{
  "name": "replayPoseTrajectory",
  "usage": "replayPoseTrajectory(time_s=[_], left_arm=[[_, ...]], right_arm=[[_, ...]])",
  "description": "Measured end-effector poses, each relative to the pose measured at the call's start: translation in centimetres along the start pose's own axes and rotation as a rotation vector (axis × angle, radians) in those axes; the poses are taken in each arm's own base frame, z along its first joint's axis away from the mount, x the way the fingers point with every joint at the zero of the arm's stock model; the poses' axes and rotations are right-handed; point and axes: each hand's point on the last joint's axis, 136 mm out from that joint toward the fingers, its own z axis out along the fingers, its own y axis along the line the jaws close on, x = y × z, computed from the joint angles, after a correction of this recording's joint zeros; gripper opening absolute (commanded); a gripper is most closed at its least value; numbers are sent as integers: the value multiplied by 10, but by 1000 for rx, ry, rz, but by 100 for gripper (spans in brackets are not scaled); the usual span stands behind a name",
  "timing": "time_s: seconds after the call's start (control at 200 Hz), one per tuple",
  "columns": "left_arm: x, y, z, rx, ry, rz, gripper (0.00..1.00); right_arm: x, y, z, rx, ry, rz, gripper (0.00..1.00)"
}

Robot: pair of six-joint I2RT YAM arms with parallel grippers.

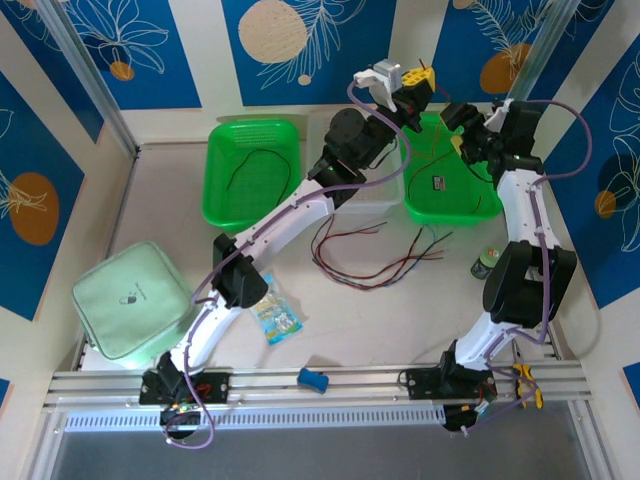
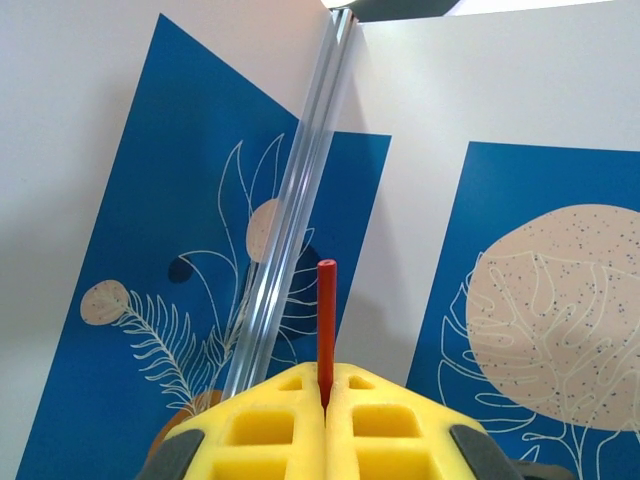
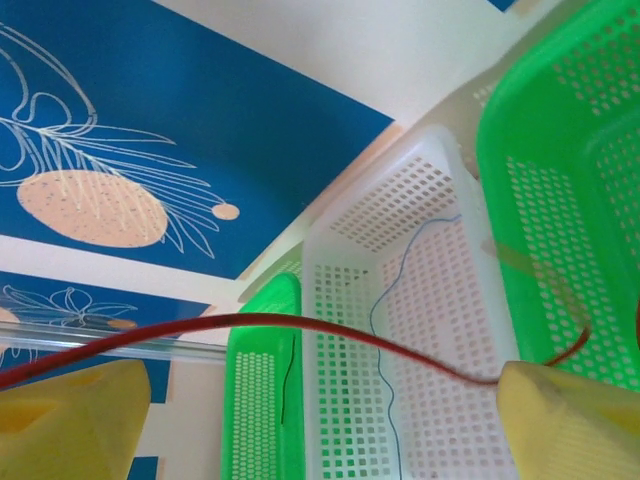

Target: Untangle the cables

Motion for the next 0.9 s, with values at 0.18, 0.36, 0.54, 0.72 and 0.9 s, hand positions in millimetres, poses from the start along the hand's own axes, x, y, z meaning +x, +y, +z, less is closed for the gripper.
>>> replayPoseTrajectory(time_s=[0.18, 0.36, 0.54, 0.72, 0.9], left_arm=[[2, -6, 0, 19, 8, -3, 0], [7, -8, 0, 20, 23, -6, 0], [29, 0, 0, -3, 57, -10, 0], [110, 28, -6, -61, 173, -22, 0], [205, 58, -28, -141, 352, -54, 0]], right_arm=[[5, -19, 4, 44, 21, 23, 92], [4, -51, 7, 120, 39, 74, 92], [14, -70, -4, 170, 41, 132, 91], [21, -76, -29, 178, 20, 190, 91], [17, -48, -59, 143, -43, 143, 91]])
